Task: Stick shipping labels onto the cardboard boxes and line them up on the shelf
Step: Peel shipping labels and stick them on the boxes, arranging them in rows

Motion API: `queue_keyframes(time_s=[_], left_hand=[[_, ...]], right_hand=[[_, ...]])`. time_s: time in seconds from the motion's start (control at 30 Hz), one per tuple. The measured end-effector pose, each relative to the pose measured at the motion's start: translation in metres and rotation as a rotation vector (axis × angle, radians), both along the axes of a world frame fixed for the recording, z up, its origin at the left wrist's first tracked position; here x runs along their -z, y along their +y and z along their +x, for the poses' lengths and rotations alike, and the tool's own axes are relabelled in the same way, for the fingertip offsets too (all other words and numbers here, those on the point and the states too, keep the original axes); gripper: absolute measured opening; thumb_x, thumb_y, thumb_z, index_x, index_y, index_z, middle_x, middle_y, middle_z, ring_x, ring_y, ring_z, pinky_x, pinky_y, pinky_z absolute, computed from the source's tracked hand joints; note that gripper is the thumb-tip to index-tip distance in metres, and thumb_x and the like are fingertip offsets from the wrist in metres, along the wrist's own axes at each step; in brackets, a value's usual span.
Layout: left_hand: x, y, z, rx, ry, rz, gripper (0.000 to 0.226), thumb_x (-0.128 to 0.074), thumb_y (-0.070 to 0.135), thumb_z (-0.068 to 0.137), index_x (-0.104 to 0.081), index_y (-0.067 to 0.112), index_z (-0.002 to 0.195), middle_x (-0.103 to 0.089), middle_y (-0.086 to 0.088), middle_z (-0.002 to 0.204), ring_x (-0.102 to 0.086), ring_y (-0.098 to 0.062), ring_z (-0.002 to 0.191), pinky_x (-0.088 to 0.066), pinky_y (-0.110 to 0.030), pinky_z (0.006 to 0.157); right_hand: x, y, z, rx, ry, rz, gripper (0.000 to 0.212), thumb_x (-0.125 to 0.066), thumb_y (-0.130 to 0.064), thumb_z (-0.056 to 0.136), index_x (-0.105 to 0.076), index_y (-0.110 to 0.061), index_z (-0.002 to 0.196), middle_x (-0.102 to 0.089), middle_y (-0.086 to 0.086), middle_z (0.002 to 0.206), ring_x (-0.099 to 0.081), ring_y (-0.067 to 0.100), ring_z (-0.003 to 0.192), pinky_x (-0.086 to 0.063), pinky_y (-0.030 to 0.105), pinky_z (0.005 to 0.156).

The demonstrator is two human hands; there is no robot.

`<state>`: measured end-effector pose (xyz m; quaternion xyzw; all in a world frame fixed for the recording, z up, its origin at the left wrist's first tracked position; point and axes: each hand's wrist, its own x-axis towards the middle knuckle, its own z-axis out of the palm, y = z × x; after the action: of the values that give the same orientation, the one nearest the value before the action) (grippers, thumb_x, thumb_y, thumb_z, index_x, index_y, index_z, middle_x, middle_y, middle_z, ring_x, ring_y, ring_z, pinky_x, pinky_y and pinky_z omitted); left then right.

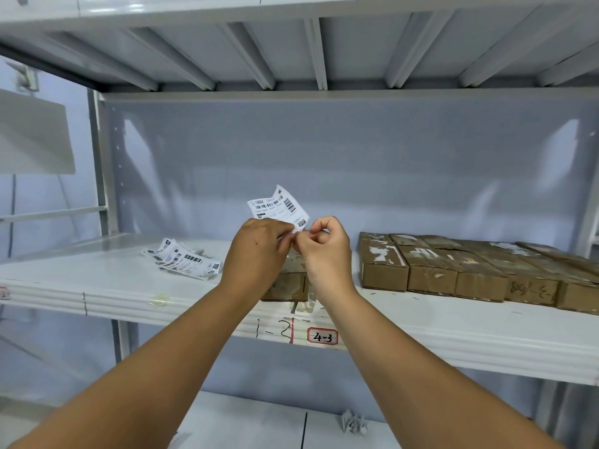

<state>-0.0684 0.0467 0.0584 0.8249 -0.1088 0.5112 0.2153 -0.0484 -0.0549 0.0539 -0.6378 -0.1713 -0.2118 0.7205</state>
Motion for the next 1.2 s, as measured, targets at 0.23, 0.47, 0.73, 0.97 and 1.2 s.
queue_keyframes(time_s=[0.23, 0.47, 0.73, 0.97, 1.2], left_hand=[[-0.001, -0.002, -0.005, -0.193, 0.022, 0.115, 0.02, -0.056, 0.026, 0.091, -0.075, 0.022, 0.096, -0.073, -0.004, 0.088, -0.059, -0.029, 0.091, -0.041, -0.036, 0.079], [0.0, 0.0, -0.011, -0.449, 0.013, 0.445, 0.018, -0.063, 0.014, 0.064, -0.056, 0.019, 0.048, -0.045, 0.002, 0.039, -0.049, -0.022, 0.048, -0.018, -0.032, 0.061], [0.009, -0.004, -0.014, -0.45, -0.044, 0.501, 0.026, -0.07, 0.002, 0.056, -0.051, 0.019, 0.052, -0.051, 0.006, 0.046, -0.047, -0.022, 0.052, -0.019, -0.032, 0.064], [0.016, -0.002, -0.008, -0.48, -0.043, 0.461, 0.023, -0.073, 0.014, 0.066, -0.056, 0.021, 0.053, -0.057, 0.007, 0.049, -0.05, -0.022, 0.058, -0.021, -0.034, 0.066], [0.013, 0.003, -0.003, -0.347, 0.112, 0.239, 0.017, -0.058, 0.033, 0.089, -0.072, 0.028, 0.082, -0.07, 0.008, 0.081, -0.052, -0.02, 0.086, -0.015, -0.033, 0.07]], right_hand=[[0.003, -0.001, -0.001, 0.092, -0.114, -0.135, 0.022, -0.058, -0.005, 0.081, -0.045, -0.021, 0.076, -0.056, -0.001, 0.065, -0.046, 0.01, 0.058, -0.04, 0.02, 0.056], [0.004, -0.005, -0.002, 0.115, -0.15, -0.253, 0.026, -0.06, -0.007, 0.082, -0.04, -0.025, 0.079, -0.059, -0.003, 0.063, -0.048, 0.009, 0.056, -0.037, 0.011, 0.052], [0.009, -0.001, -0.004, 0.082, -0.02, -0.138, 0.025, -0.055, -0.008, 0.083, -0.04, -0.028, 0.088, -0.062, -0.007, 0.06, -0.048, 0.011, 0.056, -0.039, 0.022, 0.054], [0.011, -0.001, -0.004, 0.082, 0.072, -0.112, 0.024, -0.051, -0.007, 0.084, -0.043, -0.028, 0.09, -0.069, -0.008, 0.07, -0.067, 0.023, 0.078, -0.052, 0.034, 0.071], [0.019, -0.005, -0.002, 0.089, -0.032, -0.263, 0.024, -0.045, -0.004, 0.087, -0.035, -0.024, 0.094, -0.065, 0.002, 0.067, -0.057, 0.018, 0.066, -0.041, 0.027, 0.059]])
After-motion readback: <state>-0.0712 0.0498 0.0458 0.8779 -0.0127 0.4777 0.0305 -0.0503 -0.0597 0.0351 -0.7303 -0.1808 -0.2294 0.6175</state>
